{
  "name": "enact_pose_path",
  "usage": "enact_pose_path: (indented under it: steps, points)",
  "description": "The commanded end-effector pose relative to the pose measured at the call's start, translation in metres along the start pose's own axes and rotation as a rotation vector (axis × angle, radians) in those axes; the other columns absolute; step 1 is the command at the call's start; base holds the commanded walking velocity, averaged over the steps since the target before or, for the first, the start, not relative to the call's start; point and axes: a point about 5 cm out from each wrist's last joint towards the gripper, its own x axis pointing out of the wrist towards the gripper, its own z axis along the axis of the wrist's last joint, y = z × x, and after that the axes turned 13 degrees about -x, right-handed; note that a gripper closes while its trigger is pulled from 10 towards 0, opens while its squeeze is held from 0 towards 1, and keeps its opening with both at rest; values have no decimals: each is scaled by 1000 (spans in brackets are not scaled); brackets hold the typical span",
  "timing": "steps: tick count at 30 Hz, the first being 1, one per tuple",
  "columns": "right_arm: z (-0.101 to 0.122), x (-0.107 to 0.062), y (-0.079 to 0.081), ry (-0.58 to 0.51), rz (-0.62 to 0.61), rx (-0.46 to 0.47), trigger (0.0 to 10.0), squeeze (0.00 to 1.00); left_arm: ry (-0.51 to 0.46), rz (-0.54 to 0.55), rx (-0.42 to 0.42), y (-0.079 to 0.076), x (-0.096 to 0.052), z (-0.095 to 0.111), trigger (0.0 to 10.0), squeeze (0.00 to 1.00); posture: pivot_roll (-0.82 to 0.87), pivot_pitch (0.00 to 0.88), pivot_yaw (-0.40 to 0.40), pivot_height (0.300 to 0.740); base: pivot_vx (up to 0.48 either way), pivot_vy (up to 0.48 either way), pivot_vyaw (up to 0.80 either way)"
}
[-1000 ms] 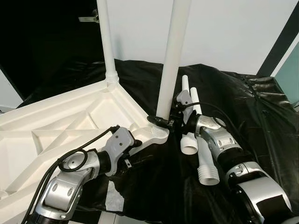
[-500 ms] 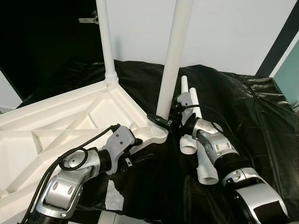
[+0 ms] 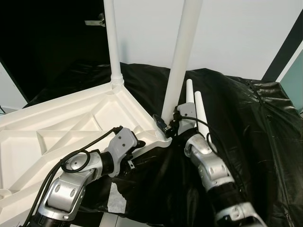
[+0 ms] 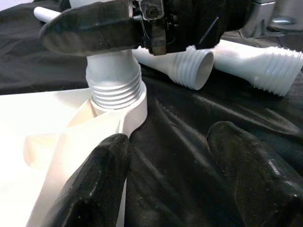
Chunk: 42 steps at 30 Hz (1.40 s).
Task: Building children table
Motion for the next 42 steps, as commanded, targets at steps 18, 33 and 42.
enact_pose_path:
  steps: [18, 33, 42]
  points:
    - [-12, -24, -1, 187, -205, 114, 10000, 0, 3, 21, 35, 7, 4, 4, 10000, 0, 45, 0, -45, 740, 0, 0, 0]
    - [-3, -22, -10, 76, -94, 94, 10000, 1000, -11, 29, 48, 11, 6, 8, 10000, 0, 47, 0, -38, 740, 0, 0, 0]
    - [-5, -25, -29, -25, 213, 33, 10000, 0, -17, 36, 46, 13, 5, 9, 10000, 0, 43, 0, -36, 740, 0, 0, 0]
